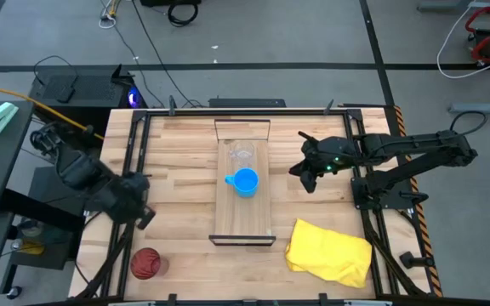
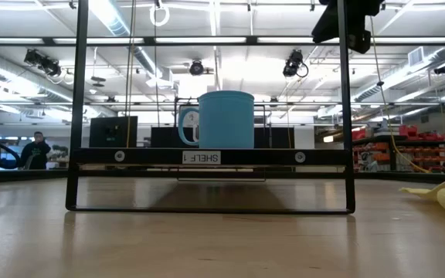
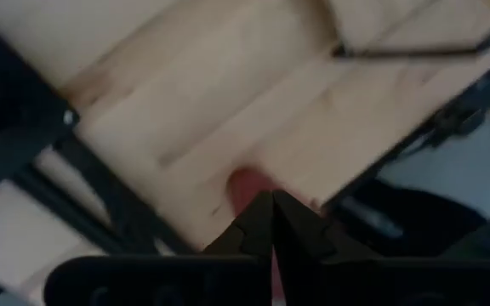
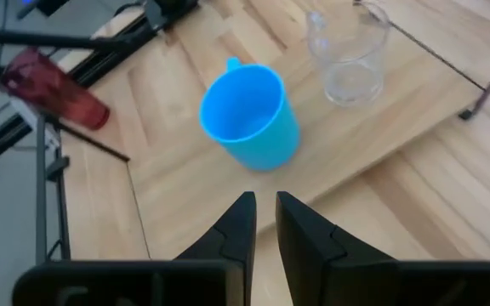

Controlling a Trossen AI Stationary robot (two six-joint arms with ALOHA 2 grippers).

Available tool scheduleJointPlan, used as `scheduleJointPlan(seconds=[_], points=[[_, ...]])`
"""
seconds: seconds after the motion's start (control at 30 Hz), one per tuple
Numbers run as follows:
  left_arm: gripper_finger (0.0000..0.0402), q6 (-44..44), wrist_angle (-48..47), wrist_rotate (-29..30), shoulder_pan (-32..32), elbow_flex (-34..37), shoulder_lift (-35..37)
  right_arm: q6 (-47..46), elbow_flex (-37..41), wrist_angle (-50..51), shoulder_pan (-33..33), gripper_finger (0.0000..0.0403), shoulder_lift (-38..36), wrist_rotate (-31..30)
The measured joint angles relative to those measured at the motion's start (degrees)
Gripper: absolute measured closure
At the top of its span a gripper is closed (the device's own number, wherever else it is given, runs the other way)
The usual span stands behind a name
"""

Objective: Stack small to large cups/mugs on shelf
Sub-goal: Put the red cup on the shelf

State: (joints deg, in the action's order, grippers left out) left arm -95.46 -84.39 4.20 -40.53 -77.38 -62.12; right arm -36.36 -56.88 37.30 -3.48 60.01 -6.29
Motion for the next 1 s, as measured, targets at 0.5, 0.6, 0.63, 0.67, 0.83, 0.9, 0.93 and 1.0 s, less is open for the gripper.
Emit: scheduleJointPlan(seconds=[0.5, 0.6, 0.63, 0.67, 0.83, 0.9, 0.93, 1.0], points=[[0.0383, -23.3, -3.2, -0.4, -25.6, 0.0, -4.1, -7.8, 0.0, -0.1, -1.7, 0.0347, 0.1, -5.9], [0.0380, -26.9, -0.8, 0.2, -26.2, 0.0, -6.4, -5.8, 0.0, -0.1, -1.7, 0.0347, 0.1, -6.5], [0.0378, -27.2, 0.7, 0.6, -26.0, 0.0, -7.2, -5.3, 0.0, -0.1, -1.7, 0.0347, 0.1, -6.6], [0.0377, -27.4, 2.4, 1.1, -25.6, 0.0, -8.1, -4.8, 0.0, -0.1, -1.7, 0.0347, 0.1, -6.6], [0.0378, -25.5, 10.4, 2.0, -22.8, 0.0, -12.7, -2.6, 0.0, -0.1, -1.7, 0.0347, 0.1, -6.6], [0.0384, -24.0, 12.3, 2.0, -21.7, 0.0, -14.4, -2.0, 0.0, -0.1, -1.7, 0.0347, 0.1, -6.6], [0.0387, -23.3, 12.9, 2.0, -21.3, 0.0, -15.2, -1.6, 0.0, -0.1, -1.7, 0.0347, 0.1, -6.6], [0.0392, -22.6, 13.7, 2.0, -20.6, 0.0, -16.2, -0.8, 0.0, -0.1, -1.7, 0.0347, 0.1, -6.6]])
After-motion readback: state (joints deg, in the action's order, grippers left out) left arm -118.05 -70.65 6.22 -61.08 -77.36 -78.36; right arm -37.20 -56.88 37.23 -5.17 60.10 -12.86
